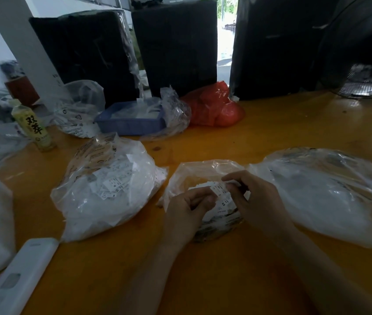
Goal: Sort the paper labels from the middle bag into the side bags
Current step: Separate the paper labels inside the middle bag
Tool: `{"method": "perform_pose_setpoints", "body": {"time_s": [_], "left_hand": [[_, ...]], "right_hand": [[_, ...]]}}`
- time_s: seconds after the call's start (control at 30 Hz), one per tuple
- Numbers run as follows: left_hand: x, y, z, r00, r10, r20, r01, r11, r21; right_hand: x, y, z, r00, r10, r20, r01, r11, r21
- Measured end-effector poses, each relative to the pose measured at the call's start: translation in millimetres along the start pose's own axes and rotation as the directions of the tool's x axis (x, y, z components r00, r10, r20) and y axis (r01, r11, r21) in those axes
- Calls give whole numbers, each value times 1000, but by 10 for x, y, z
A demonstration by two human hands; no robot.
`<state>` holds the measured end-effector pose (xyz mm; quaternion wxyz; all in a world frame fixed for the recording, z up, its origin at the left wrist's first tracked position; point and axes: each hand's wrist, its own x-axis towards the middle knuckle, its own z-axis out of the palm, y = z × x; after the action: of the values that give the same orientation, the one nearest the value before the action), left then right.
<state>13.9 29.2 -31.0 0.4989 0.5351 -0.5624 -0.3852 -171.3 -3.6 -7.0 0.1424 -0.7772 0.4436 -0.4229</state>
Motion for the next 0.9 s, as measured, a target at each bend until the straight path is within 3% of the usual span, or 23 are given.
{"method": "perform_pose_setpoints", "body": {"time_s": [0.07,0.17,0.33,0.43,0.7,0.9], "left_hand": [[-6,21,17,999,-42,-4,41,993,-107],[-6,32,15,999,-49,-19,47,991,-127],[-8,25,-2,998,-54,-31,51,994,-96],[-7,22,5,997,-64,-41,58,990,-129],[-18,66,-4,996,-75,-51,68,989,-128],[-22,98,3,994,-77,-76,66,988,-138]], "right_hand": [[-1,15,-7,1000,-20,15,20,999,-31],[6,36,-21,998,-37,50,40,997,-65],[15,35,25,983,104,153,-105,994,0],[23,57,34,982,156,111,-161,986,38],[-11,23,92,991,19,129,-16,999,-29],[-14,20,76,983,176,46,-180,977,118]]}}
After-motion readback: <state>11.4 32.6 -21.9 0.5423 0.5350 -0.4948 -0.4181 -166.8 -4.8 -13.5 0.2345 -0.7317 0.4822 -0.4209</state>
